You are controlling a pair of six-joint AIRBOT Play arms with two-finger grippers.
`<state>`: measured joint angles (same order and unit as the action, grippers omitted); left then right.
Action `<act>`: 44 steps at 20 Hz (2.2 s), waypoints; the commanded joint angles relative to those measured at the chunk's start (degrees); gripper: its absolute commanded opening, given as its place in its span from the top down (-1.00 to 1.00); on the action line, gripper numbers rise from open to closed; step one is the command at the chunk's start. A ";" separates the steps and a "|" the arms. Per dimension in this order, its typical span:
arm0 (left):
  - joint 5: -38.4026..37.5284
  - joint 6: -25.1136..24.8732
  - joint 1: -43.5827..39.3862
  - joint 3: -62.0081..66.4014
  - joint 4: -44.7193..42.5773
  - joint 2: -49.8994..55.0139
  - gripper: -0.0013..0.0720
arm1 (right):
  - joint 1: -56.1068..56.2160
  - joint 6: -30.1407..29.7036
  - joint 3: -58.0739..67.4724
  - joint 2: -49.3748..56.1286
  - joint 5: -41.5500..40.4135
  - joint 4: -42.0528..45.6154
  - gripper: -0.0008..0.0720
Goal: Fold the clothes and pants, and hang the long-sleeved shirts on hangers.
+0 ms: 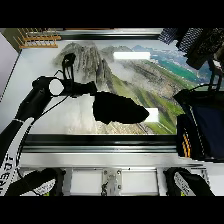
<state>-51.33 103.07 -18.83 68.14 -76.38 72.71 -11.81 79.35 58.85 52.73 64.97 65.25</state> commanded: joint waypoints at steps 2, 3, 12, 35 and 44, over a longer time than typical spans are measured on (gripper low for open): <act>-0.42 0.26 8.44 -8.66 3.30 1.70 -0.99 | -0.28 0.22 -3.82 5.79 -0.57 -0.42 -0.48; 0.68 -0.28 9.70 -10.03 6.10 2.71 -0.99 | -0.28 0.22 -5.03 7.67 -1.40 -1.42 -0.36; 2.71 -14.34 10.16 -11.72 28.41 16.20 -0.67 | 1.27 0.20 -8.00 23.19 -5.27 -11.13 -0.36; -0.52 -15.87 14.47 -3.41 19.93 5.35 0.95 | 7.52 0.39 9.66 21.44 -2.10 -8.24 0.95; -6.86 -21.31 17.57 17.57 18.91 -21.81 0.95 | 4.85 2.21 30.56 -1.18 0.24 -8.39 0.95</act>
<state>-57.54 82.89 -0.84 81.76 -56.49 58.17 -6.66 80.49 85.97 58.33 66.08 56.40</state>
